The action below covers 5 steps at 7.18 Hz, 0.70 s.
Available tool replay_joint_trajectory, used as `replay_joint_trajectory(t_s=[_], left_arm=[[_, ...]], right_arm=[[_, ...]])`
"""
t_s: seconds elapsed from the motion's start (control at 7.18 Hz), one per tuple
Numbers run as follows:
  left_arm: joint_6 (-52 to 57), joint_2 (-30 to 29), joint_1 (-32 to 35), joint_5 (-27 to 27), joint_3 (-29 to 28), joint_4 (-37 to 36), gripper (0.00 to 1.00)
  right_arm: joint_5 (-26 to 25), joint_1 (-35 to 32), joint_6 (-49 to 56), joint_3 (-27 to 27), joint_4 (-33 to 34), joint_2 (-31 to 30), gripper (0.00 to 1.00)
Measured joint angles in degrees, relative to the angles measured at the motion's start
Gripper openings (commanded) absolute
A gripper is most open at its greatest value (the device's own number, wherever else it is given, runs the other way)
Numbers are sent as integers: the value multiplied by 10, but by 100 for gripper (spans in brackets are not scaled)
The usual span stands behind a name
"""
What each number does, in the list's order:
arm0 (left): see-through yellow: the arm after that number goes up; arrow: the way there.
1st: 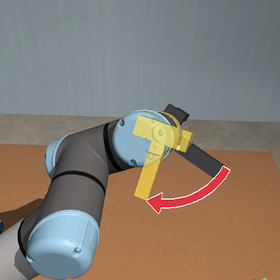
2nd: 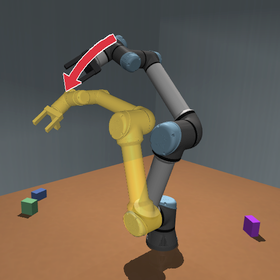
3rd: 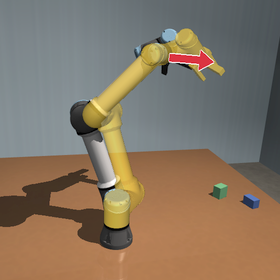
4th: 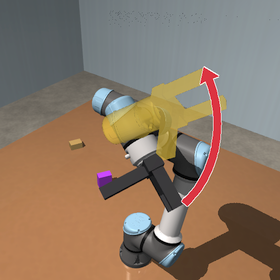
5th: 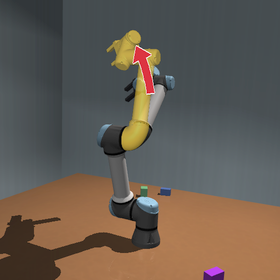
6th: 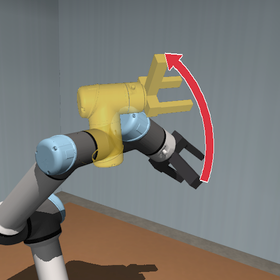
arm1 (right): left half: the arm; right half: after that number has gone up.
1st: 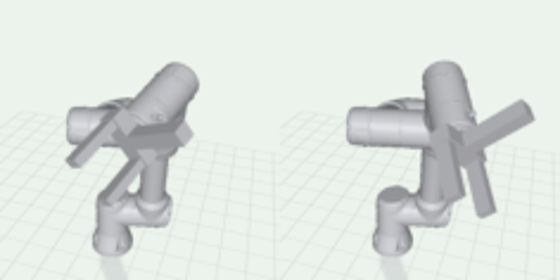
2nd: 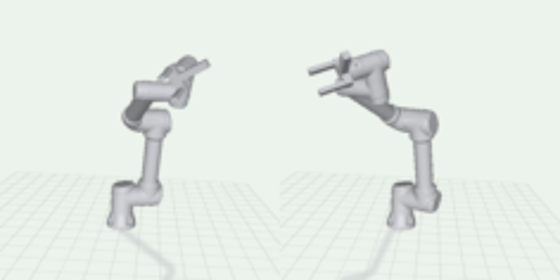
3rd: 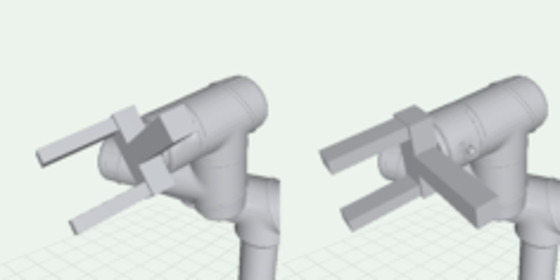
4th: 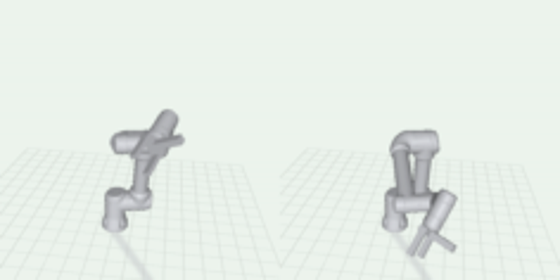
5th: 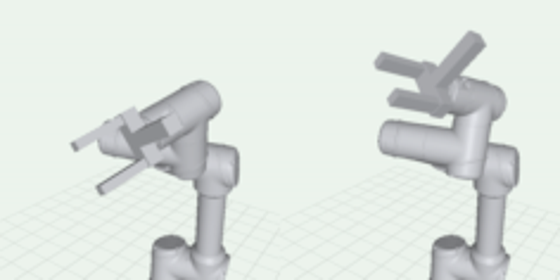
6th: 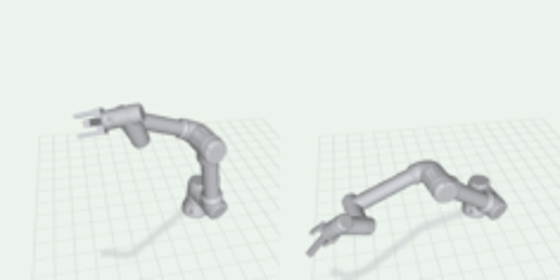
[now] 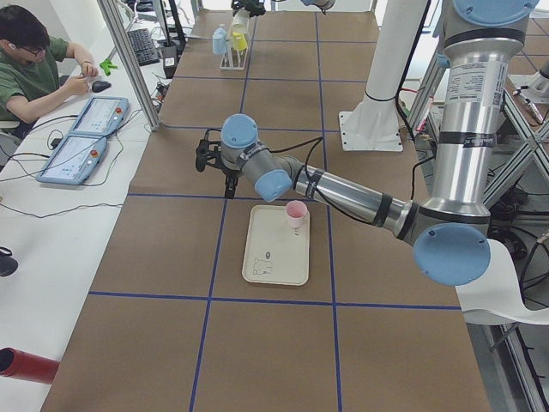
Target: Transfer IKEA cup to right arm and place on rack
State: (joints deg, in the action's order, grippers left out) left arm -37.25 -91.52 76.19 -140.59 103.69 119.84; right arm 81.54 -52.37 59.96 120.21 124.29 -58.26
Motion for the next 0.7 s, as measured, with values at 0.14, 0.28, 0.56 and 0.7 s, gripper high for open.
replay_joint_trajectory(t_s=[0.14, 0.28, 0.56, 0.7], left_arm=[[20, 5, 10, -1, -4, 0, 100], [28, 8, 13, -2, -5, 0, 100], [30, 11, 15, -3, -5, 0, 100], [30, 12, 15, -3, -5, 0, 100]], right_arm=[[-49, 1, 34, -5, 18, -15, 22], [-94, 6, 59, -14, 25, -31, 22], [-146, 28, 76, -55, 26, -44, 26], [-161, 37, 78, -73, 24, -49, 25]])
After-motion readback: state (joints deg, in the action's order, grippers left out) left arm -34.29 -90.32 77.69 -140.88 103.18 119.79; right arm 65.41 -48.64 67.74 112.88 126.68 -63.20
